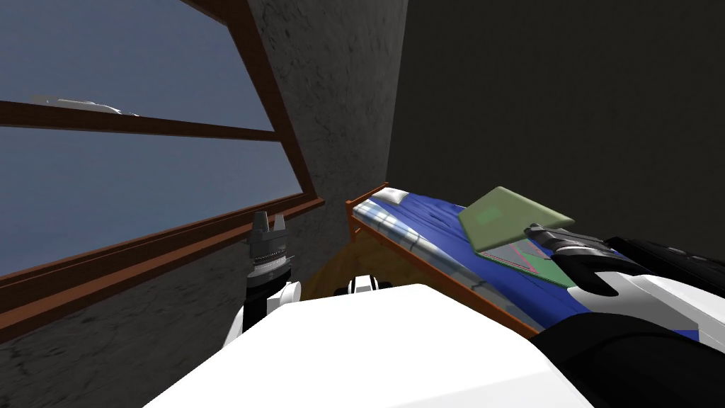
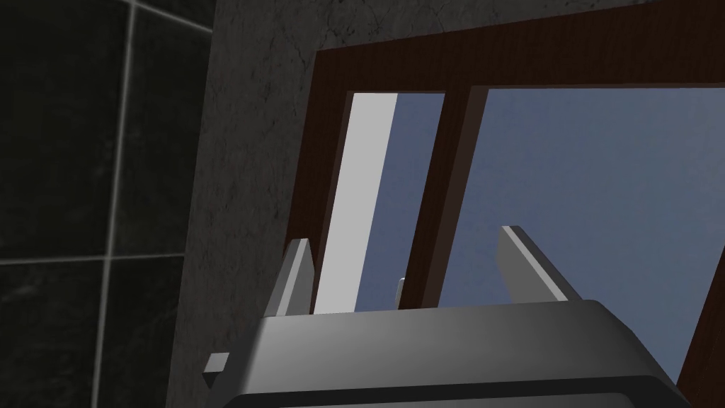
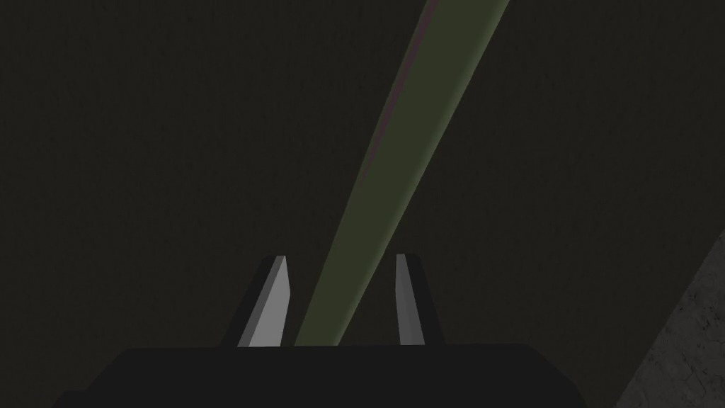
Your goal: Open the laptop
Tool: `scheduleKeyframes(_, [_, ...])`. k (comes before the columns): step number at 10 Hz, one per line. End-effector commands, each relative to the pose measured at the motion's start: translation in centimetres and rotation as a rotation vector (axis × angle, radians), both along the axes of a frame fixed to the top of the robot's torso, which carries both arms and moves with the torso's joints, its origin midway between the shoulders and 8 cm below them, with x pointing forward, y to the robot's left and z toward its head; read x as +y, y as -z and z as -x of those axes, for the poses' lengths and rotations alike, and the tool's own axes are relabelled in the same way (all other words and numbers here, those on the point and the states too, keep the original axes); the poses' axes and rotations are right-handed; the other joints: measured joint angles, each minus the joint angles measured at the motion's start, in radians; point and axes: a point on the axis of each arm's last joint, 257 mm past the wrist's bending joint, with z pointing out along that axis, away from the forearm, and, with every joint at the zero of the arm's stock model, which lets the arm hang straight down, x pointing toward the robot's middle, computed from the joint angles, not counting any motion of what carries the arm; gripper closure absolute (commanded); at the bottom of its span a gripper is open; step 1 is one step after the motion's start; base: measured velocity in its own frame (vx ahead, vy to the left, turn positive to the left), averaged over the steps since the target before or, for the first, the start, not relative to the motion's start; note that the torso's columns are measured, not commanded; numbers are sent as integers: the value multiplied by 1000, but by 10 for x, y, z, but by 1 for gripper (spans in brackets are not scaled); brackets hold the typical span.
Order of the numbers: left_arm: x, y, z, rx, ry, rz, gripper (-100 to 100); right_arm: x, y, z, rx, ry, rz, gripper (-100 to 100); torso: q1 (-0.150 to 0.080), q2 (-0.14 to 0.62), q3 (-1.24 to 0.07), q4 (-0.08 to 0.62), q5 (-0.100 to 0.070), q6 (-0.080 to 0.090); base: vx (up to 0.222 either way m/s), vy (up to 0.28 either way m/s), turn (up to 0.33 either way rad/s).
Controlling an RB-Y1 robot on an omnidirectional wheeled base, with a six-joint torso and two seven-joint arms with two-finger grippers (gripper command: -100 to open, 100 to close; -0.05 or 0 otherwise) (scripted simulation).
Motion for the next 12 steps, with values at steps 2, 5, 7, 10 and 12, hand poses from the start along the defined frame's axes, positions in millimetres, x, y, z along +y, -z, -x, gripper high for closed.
scheduleKeyframes(2, [0, 0, 0, 0, 0, 0, 0, 1, 11, -4, -68, 0, -58, 100, 2, -2, 0, -2, -4, -2, -71, -58, -7])
scheduleKeyframes(5, [0, 0, 0, 0, 0, 0, 0, 7, 32, -8, -129, -9, -122, 100, 8, -4, -3, -2, 3, -3, -25, -53, -58])
scheduleKeyframes(7, [0, 0, 0, 0, 0, 0, 0, 15, 53, -15, -180, -22, -179, 100, 7, -4, -3, -2, 1, -4, -21, -60, -60])
scheduleKeyframes(10, [0, 0, 0, 0, 0, 0, 0, 21, 68, -18, -207, -24, -216, 100, 7, -5, -2, -3, -2, -7, -24, -48, -40])
scheduleKeyframes(12, [0, 0, 0, 0, 0, 0, 0, 28, 80, -22, -234, -31, -248, 100, 9, -7, -4, -3, -1, -9, -20, -37, -45])
